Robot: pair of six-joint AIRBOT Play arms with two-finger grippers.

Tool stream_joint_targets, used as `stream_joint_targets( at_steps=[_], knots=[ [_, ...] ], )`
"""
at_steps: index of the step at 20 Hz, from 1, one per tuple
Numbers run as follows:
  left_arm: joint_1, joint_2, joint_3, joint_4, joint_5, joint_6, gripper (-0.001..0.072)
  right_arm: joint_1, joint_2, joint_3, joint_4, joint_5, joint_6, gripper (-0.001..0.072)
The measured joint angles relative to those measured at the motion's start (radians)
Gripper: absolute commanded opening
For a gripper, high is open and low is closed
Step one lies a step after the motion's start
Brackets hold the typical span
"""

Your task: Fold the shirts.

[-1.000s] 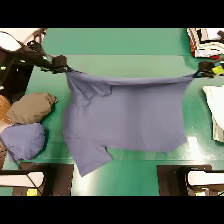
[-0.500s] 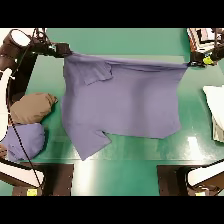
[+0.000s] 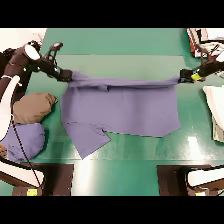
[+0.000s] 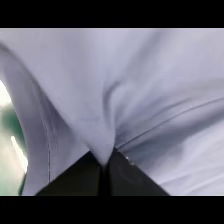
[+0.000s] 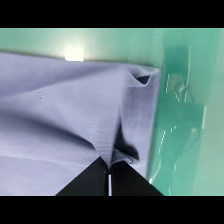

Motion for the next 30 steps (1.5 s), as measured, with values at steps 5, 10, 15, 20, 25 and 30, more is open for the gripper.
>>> stream_joint_targets(
  at_steps=[5,10,15,20,25,30],
  knots=[
    [0.000,0.000,-0.089,0.008,0.031,-0.007,0.0373,0.039,0.023,-0.113,0.004,-0.053,0.004,0.0064],
    [0.000,0.007,-0.094,0.063,-0.057,-0.072,0.0526,0.025,0.042,-0.140,0.011,0.005,0.018,0.0410],
    [0.000,0.140,-0.159,0.151,-0.146,-0.147,0.0526,-0.053,0.182,-0.239,0.011,0.066,0.019,0.0409],
    [0.000,0.404,-0.463,0.175,-0.167,-0.213,0.0526,-0.116,0.370,-0.420,0.013,0.074,0.020,0.0408],
    [0.000,0.652,-0.828,0.128,-0.129,-0.275,0.0526,-0.123,0.485,-0.537,0.014,0.029,0.020,0.0409],
    [0.000,0.735,-1.015,-0.003,-0.045,-0.290,0.0526,-0.079,0.517,-0.555,0.015,0.013,0.019,0.0408]
  ],
)
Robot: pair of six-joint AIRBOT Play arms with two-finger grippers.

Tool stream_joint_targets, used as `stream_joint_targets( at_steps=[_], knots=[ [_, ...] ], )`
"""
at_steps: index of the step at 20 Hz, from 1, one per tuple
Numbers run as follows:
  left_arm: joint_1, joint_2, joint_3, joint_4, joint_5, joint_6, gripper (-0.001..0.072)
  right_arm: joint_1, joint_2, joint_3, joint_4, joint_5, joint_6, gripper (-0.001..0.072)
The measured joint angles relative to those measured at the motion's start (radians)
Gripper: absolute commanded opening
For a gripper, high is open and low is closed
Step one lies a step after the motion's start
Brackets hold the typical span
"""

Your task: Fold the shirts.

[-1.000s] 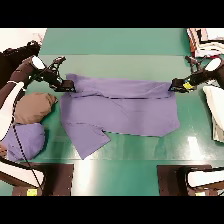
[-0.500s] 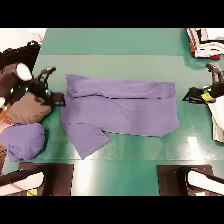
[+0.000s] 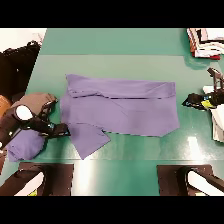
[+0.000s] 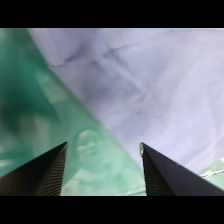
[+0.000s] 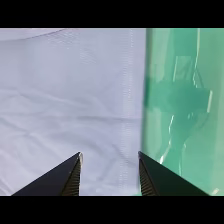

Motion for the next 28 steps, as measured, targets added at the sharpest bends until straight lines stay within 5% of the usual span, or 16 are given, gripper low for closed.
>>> stream_joint_targets(
  at_steps=[4,5,7,17,24,28],
  knots=[
    [0.000,0.017,-0.070,-0.111,0.092,0.002,0.0523,0.040,0.006,-0.001,0.000,-0.003,0.000,0.0408],
    [0.000,0.019,-0.082,-0.134,0.109,0.003,0.0404,0.046,0.006,-0.001,0.000,-0.003,0.000,0.0408],
    [-0.001,0.018,-0.104,-0.150,0.162,0.009,0.0029,0.053,0.007,-0.001,0.000,0.000,0.000,0.0408],
    [-0.002,0.029,-0.029,-0.190,0.162,0.061,0.0025,-0.100,0.059,-0.193,0.002,0.143,0.000,0.0416],
    [-0.001,0.029,0.009,-0.197,0.159,0.079,0.0025,-0.081,0.050,-0.422,0.166,0.023,-0.020,0.0405],
    [-0.001,0.029,0.012,-0.195,0.152,0.085,0.0024,-0.006,-0.009,-0.411,0.204,-0.034,-0.027,0.0015]
  ],
)
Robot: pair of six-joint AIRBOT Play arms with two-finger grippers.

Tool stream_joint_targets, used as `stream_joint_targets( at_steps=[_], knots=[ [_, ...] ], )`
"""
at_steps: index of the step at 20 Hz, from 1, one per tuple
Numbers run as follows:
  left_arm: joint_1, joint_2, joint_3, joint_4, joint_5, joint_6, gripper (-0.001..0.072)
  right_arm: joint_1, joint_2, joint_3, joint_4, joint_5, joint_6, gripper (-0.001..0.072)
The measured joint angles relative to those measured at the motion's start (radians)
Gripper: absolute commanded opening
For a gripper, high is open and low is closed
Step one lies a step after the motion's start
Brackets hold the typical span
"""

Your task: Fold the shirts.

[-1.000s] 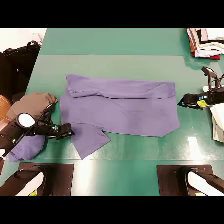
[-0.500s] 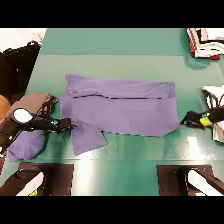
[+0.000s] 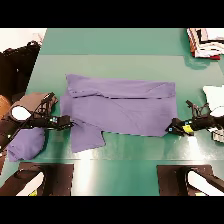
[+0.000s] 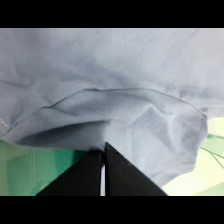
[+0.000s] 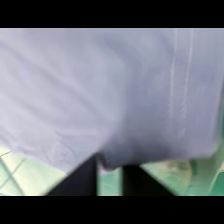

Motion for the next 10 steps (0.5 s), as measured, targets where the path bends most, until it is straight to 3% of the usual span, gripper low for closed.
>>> stream_joint_targets(
  at_steps=[4,10],
  knots=[
    [0.000,0.024,0.001,0.023,-0.067,0.004,0.0022,0.040,0.001,0.040,-0.018,0.014,-0.016,0.0014],
    [0.000,0.238,0.001,0.064,-0.275,-0.035,0.0024,0.036,0.205,0.059,-0.177,0.215,-0.023,0.0014]
  ],
)
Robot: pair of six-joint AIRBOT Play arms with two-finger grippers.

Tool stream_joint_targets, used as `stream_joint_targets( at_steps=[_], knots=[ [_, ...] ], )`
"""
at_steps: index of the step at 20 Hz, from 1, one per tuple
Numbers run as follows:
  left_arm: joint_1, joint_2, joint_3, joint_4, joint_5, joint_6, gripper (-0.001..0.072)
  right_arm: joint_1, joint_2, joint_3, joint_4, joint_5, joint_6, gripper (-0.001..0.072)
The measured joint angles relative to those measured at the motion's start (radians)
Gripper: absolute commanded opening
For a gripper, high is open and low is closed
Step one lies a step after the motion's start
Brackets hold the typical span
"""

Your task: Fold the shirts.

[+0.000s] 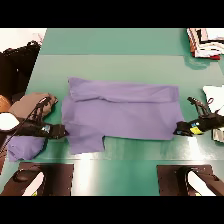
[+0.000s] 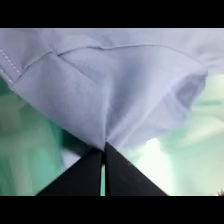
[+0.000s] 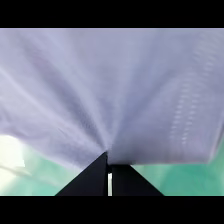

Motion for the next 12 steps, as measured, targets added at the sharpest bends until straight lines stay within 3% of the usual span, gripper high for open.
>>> stream_joint_targets(
  at_steps=[3,5,8,12],
  knots=[
    [0.000,0.078,0.010,-0.034,-0.148,-0.024,0.0023,-0.002,0.121,0.004,-0.063,0.095,0.005,0.0013],
    [0.000,0.091,0.039,-0.044,-0.172,-0.031,0.0023,-0.002,0.168,0.022,-0.085,0.125,0.014,0.0013],
    [0.000,0.048,0.120,-0.034,-0.114,-0.017,0.0024,-0.002,0.147,0.100,-0.099,0.128,0.020,0.0013],
    [0.000,-0.126,0.255,-0.002,0.037,0.027,0.0025,-0.002,-0.019,0.260,-0.101,0.076,0.023,0.0014]
  ],
)
